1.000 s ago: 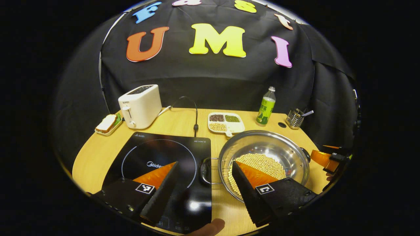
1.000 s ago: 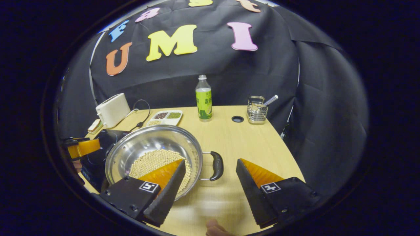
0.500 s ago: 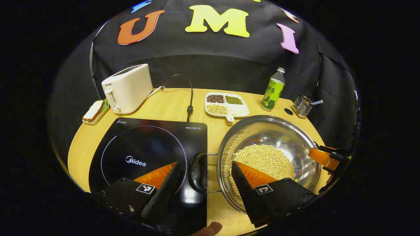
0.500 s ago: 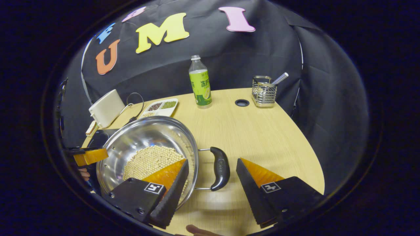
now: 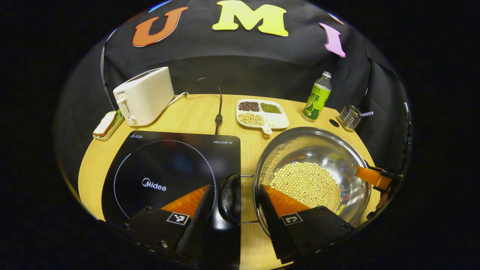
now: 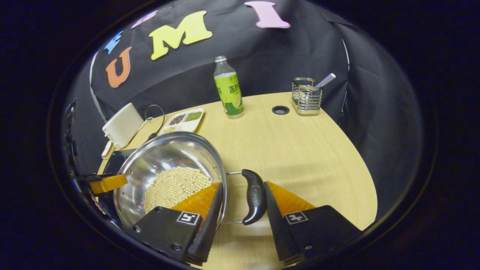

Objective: First push the handle of the pot to place it horizontally, then grasp the pot with both hands and set it on the induction cooktop.

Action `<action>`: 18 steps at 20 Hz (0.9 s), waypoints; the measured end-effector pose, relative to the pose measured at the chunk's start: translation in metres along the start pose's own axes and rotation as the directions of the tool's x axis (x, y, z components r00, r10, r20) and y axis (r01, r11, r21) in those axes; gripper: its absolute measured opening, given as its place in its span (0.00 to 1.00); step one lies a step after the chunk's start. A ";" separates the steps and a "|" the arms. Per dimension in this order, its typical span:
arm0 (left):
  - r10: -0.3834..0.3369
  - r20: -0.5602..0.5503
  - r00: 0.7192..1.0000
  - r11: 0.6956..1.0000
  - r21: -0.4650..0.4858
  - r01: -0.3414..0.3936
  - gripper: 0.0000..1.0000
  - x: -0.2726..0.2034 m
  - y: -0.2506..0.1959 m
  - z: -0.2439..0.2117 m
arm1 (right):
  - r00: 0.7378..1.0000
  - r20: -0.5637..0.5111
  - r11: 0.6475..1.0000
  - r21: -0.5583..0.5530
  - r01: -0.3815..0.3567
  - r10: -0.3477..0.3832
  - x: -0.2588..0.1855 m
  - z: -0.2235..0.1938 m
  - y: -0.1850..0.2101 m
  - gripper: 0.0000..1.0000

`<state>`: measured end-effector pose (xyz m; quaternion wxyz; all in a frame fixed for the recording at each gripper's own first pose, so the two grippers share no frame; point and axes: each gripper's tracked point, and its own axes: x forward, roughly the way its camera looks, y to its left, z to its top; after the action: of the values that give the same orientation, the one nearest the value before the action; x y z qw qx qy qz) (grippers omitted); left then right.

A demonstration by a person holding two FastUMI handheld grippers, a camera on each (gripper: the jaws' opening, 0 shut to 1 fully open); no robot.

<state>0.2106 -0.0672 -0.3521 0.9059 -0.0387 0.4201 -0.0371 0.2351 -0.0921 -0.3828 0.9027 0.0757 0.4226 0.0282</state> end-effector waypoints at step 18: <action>-0.027 0.003 1.000 1.000 0.006 0.027 0.54 -0.021 -0.010 0.005 | 0.997 -0.036 0.994 -0.087 0.062 -0.065 -0.021 0.008 0.001 0.60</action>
<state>0.2008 -0.0751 -0.3317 0.9060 -0.0420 0.4182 -0.0506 0.2274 -0.0947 -0.3617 0.8971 0.0230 0.4408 0.0191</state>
